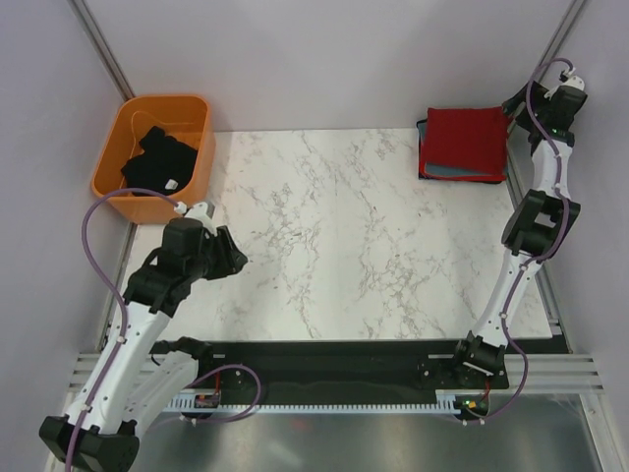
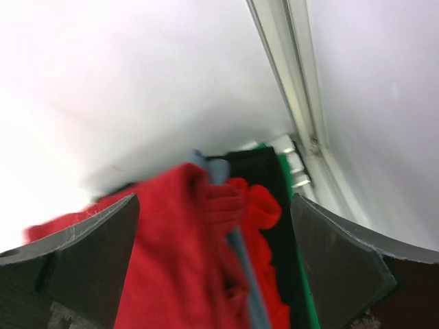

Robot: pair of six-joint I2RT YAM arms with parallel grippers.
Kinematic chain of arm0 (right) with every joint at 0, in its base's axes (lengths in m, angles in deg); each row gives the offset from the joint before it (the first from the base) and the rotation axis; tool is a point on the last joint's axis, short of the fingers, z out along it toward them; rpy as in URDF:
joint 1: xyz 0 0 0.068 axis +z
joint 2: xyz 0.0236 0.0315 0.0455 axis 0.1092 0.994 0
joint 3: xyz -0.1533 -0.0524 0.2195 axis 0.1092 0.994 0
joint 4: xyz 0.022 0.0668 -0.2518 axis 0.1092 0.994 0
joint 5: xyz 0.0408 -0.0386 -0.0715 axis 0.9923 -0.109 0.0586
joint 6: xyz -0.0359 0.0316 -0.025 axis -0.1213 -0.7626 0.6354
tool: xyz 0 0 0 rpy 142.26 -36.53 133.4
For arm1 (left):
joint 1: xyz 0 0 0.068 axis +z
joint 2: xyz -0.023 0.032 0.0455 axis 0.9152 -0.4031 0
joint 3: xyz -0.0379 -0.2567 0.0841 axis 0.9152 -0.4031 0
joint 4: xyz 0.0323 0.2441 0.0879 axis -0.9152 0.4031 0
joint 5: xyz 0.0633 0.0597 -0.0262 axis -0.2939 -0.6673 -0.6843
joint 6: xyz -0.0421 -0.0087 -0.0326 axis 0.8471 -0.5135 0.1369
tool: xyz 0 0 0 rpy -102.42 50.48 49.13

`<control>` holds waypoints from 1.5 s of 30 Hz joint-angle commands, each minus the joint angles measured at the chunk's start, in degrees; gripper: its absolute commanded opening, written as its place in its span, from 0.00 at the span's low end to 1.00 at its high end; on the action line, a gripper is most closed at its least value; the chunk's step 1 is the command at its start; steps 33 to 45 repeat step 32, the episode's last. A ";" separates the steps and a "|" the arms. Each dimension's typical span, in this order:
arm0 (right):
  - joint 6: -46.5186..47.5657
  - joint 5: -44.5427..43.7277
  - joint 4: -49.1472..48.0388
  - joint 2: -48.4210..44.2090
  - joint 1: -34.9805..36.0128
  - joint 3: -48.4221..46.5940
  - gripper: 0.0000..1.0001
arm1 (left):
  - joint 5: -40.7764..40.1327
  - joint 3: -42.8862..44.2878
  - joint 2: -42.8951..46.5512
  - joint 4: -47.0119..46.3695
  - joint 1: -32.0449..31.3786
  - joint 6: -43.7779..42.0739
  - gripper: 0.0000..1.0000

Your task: Fold and stack the t-shirts

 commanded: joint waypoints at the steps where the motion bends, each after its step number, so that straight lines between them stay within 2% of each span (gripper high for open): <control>1: -5.68 -0.22 -3.24 -10.55 -0.18 -0.04 0.98 | -1.54 0.20 1.62 -1.42 0.03 0.90 0.52; 7: -11.30 0.56 -0.86 -27.51 0.52 11.46 0.98 | -2.32 0.20 4.08 -1.33 0.03 1.07 0.52; 10: -13.34 4.77 0.46 -37.61 4.19 21.03 0.98 | -2.67 0.28 5.57 -1.33 0.12 1.07 0.52; 12: -11.59 5.58 0.55 -46.14 7.97 31.22 0.98 | -2.76 0.20 6.28 -1.25 0.12 1.16 0.52; 13: -10.80 4.19 0.81 -49.03 12.52 38.13 0.98 | -2.85 0.20 6.72 -1.25 0.12 1.25 0.53; 15: -9.57 4.61 0.38 -56.60 17.63 45.19 0.98 | -2.76 0.20 6.99 -1.16 0.21 1.25 0.53; 16: -9.04 4.61 0.55 -58.80 22.71 48.36 0.98 | -2.76 0.20 7.07 -1.16 0.12 1.34 0.53; 17: -8.86 4.53 0.64 -63.17 25.80 55.18 0.98 | -2.76 0.20 7.08 -1.25 0.12 1.25 0.53; 19: -10.17 4.35 -0.76 -67.32 33.43 62.68 0.98 | -2.76 0.20 7.16 -1.07 0.21 1.25 0.53; 20: -11.13 2.70 -1.55 -71.35 35.92 70.03 0.98 | -2.76 0.20 7.25 -1.07 0.12 1.42 0.53; 23: -14.82 -1.78 -1.92 -77.43 46.71 81.30 0.98 | -4.17 0.20 7.78 -0.90 0.12 1.60 0.53; 28: -17.38 -6.02 1.78 -83.77 53.50 89.78 0.98 | -5.40 0.20 7.60 -0.63 0.12 2.13 0.53; 32: -16.60 -7.85 2.48 -90.26 55.10 95.76 0.98 | -6.36 0.28 7.25 -0.28 0.12 2.39 0.53; 45: -16.60 -7.85 2.48 -90.26 55.10 95.76 0.98 | -6.36 0.28 7.25 -0.28 0.12 2.39 0.53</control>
